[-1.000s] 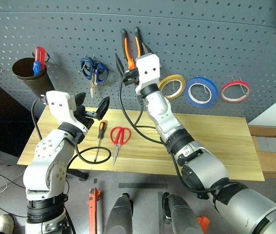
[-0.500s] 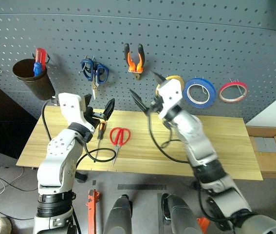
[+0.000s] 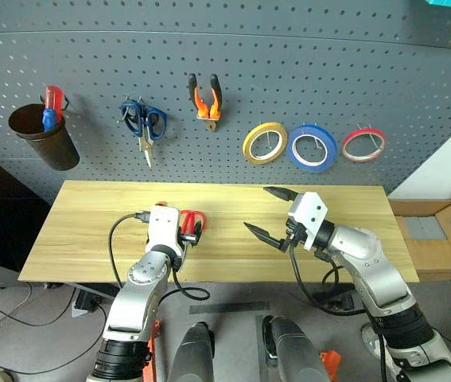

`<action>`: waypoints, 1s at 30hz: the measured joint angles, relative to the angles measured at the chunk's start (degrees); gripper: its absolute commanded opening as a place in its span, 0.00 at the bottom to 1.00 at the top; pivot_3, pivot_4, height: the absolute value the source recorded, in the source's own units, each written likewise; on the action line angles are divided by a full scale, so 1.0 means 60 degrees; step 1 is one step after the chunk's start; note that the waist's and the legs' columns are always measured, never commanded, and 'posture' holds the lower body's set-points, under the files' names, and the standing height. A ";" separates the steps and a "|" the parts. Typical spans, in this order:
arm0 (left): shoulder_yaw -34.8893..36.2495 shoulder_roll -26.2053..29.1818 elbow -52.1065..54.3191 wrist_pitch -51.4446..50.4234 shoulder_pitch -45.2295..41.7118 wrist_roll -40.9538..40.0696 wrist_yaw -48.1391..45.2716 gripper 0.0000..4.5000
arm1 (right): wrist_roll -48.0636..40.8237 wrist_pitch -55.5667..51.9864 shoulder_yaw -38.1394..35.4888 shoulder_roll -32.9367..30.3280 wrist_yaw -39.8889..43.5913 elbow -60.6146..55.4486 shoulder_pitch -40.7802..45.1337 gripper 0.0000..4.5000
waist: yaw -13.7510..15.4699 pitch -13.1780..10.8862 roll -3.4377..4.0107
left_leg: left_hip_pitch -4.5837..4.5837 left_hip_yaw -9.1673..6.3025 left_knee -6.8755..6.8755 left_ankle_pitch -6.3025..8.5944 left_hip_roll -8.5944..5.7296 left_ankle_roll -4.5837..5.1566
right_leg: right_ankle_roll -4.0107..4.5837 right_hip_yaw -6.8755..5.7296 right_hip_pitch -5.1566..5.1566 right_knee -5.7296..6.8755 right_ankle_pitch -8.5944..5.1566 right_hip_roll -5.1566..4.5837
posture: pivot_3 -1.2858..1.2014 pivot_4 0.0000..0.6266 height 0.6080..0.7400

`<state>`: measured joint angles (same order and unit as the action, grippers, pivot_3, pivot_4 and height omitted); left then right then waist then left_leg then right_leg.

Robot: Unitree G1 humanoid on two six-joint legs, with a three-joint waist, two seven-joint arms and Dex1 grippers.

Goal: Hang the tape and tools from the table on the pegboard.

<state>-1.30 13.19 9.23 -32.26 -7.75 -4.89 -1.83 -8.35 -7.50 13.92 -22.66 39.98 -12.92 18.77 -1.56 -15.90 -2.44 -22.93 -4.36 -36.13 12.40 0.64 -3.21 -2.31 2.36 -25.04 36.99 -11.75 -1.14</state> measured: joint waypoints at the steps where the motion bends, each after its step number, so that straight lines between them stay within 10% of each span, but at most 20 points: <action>1: -0.0053 -0.0011 -0.0144 -0.0035 -0.0011 0.0113 0.0016 1.00 | -0.0076 -0.0084 0.0079 -0.0008 0.0185 -0.0088 0.0014 0.99 | -0.0026 0.0000 0.0000 | 0.0003 0.0002 -0.0002 0.0000 0.0000 0.0000 | -0.0001 0.0001 0.0003 0.0000 0.0001 0.0000 | 0.51 0.40 1.00; 23: -0.0713 0.0111 -0.2005 -0.0372 -0.0084 0.1082 -0.0297 1.00 | 0.0037 0.0835 0.0861 -0.0562 0.2346 0.1198 -0.0135 0.99 | -0.0063 -0.0012 0.0004 | 0.0007 0.0011 0.0002 0.0002 -0.0001 0.0002 | -0.0001 0.0009 0.0002 -0.0003 -0.0002 0.0000 | 0.50 0.44 1.00; 30: -0.0719 0.0114 -0.2312 -0.0159 -0.0240 0.1292 -0.0401 0.57 | 0.0058 0.0826 0.0525 -0.0510 0.2253 0.1643 0.0090 1.00 | -0.0079 -0.0012 0.0004 | 0.0007 0.0013 0.0006 0.0002 0.0000 0.0002 | -0.0002 0.0010 0.0001 -0.0005 -0.0001 -0.0001 | 0.50 0.42 1.00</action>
<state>-5.61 13.87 -4.64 -33.21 -9.20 2.86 -4.23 -8.01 -2.54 17.07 -25.71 53.50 -3.07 19.32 -2.03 -15.97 -2.41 -22.89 -4.29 -36.10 12.41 0.65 -3.20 -2.32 2.42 -25.03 36.96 -11.76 -1.15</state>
